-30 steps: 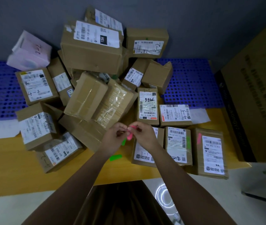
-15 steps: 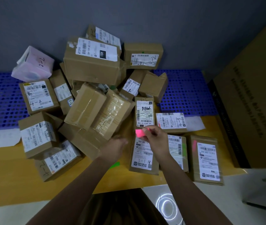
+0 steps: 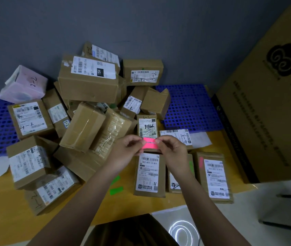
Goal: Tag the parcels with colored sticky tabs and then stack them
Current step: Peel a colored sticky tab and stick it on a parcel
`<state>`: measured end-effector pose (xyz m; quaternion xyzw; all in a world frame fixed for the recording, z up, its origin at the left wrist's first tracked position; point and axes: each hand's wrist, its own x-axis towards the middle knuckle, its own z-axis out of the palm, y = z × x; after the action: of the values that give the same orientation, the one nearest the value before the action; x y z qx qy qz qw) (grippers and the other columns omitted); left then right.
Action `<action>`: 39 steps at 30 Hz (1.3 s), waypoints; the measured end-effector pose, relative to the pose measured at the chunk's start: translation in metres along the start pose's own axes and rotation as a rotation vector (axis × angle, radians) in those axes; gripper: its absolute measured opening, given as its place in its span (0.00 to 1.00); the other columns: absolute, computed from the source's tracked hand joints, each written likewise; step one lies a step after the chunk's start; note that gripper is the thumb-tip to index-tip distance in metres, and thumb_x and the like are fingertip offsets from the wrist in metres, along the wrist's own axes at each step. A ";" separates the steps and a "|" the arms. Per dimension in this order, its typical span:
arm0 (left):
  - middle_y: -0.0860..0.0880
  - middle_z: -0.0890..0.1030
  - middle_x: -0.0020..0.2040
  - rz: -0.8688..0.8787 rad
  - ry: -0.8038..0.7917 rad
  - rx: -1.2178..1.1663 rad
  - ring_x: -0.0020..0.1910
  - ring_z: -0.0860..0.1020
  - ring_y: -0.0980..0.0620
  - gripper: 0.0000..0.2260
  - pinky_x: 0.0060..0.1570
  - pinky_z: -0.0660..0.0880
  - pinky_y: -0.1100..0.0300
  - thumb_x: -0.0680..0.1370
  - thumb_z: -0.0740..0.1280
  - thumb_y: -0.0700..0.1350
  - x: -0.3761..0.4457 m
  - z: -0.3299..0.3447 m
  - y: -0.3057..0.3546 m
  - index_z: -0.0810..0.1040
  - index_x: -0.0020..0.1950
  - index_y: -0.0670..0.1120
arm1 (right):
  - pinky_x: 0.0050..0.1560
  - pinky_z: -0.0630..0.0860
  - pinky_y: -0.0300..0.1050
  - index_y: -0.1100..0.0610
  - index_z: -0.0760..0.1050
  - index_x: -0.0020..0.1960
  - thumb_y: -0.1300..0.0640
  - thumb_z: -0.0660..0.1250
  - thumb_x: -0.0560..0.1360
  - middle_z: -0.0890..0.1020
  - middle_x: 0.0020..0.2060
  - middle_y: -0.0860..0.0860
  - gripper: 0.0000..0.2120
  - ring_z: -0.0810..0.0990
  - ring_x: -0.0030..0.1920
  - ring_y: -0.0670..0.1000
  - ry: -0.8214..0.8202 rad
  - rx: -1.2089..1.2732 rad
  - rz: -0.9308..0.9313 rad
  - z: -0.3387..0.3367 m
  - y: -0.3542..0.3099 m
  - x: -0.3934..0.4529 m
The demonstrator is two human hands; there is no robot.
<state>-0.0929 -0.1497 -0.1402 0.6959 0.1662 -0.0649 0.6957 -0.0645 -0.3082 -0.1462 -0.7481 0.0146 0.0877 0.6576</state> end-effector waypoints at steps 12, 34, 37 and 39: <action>0.47 0.79 0.50 0.075 -0.181 1.089 0.51 0.75 0.50 0.08 0.50 0.70 0.59 0.78 0.64 0.42 0.015 -0.031 -0.060 0.83 0.51 0.45 | 0.42 0.75 0.32 0.63 0.79 0.53 0.65 0.63 0.78 0.78 0.37 0.46 0.07 0.77 0.36 0.35 -0.097 -0.113 0.083 0.006 0.015 0.001; 0.48 0.85 0.40 -0.352 0.001 -0.149 0.41 0.83 0.53 0.09 0.41 0.78 0.63 0.74 0.71 0.47 -0.009 -0.006 0.037 0.81 0.49 0.43 | 0.51 0.76 0.44 0.60 0.82 0.54 0.61 0.67 0.76 0.82 0.49 0.52 0.09 0.78 0.48 0.52 -0.211 -0.929 -1.064 -0.008 -0.010 0.000; 0.48 0.85 0.38 -0.347 0.009 -0.185 0.40 0.83 0.53 0.08 0.39 0.77 0.63 0.74 0.71 0.46 -0.011 -0.005 0.038 0.81 0.47 0.42 | 0.48 0.75 0.42 0.58 0.82 0.53 0.55 0.69 0.76 0.81 0.46 0.51 0.09 0.76 0.46 0.51 -0.175 -0.938 -1.065 -0.008 -0.013 -0.002; 0.48 0.85 0.39 -0.344 0.001 -0.172 0.41 0.84 0.54 0.09 0.40 0.77 0.63 0.74 0.71 0.47 -0.012 -0.004 0.038 0.82 0.49 0.42 | 0.45 0.74 0.42 0.58 0.83 0.50 0.57 0.68 0.76 0.81 0.44 0.51 0.07 0.76 0.44 0.51 -0.127 -0.937 -1.075 -0.007 -0.015 -0.003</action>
<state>-0.0927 -0.1461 -0.1005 0.5953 0.2879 -0.1679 0.7311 -0.0642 -0.3134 -0.1305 -0.8490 -0.4335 -0.2082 0.2188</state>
